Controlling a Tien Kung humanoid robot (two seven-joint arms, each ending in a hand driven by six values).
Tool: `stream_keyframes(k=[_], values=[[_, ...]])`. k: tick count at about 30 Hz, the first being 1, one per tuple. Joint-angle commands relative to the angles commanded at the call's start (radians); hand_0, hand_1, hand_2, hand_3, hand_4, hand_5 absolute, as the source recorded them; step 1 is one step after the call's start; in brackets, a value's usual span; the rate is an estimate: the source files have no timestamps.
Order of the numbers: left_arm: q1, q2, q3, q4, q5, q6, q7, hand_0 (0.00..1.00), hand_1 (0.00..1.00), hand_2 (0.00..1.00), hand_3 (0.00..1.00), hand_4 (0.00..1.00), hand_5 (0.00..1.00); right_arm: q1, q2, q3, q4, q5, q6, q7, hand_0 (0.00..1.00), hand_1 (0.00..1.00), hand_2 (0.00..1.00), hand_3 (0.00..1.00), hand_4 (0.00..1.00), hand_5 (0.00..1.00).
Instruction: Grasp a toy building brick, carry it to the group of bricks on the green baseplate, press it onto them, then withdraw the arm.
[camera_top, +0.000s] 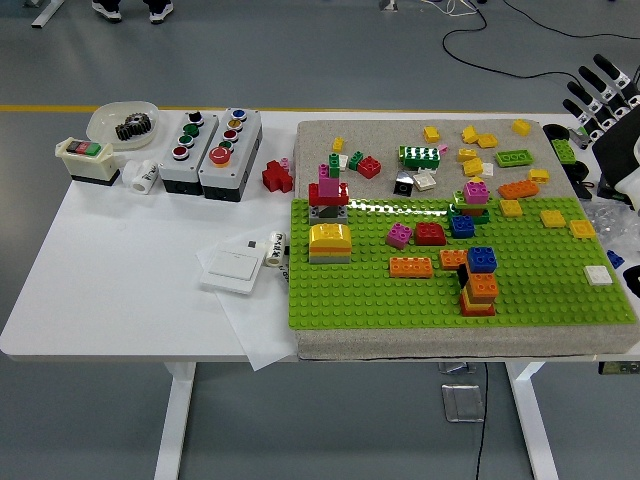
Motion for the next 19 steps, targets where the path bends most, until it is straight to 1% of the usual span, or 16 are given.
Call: stream_keyframes(k=[19], values=[[0.003,0.0,0.003,-0.001,-0.003,0.002,0.001,0.427,0.483,0.529,0.596,0.619,0.762,-0.002,0.001,-0.011,0.0,0.008,-0.001,-0.001,0.963,0.843,0.852,0.848,0.998,0.948]])
